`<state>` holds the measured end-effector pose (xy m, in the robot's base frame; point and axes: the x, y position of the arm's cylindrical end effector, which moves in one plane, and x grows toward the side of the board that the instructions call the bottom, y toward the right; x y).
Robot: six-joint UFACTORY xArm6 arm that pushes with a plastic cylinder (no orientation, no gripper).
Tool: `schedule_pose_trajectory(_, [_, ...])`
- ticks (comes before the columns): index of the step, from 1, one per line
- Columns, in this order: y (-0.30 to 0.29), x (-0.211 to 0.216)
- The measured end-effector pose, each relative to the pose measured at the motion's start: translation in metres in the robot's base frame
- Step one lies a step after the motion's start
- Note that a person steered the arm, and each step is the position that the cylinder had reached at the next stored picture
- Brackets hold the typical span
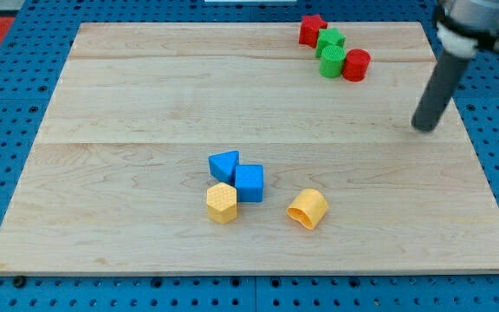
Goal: Place your arm at the bottom of the yellow heart
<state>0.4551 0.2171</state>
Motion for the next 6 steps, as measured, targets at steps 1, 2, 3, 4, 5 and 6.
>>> schedule_pose_trajectory(1, [-0.052, 0.076])
schedule_pose_trajectory(2, [-0.089, 0.123])
schedule_pose_trajectory(3, [-0.111, 0.115])
schedule_pose_trajectory(4, [-0.139, 0.115])
schedule_pose_trajectory(5, [-0.168, 0.115])
schedule_pose_trajectory(6, [-0.188, 0.111])
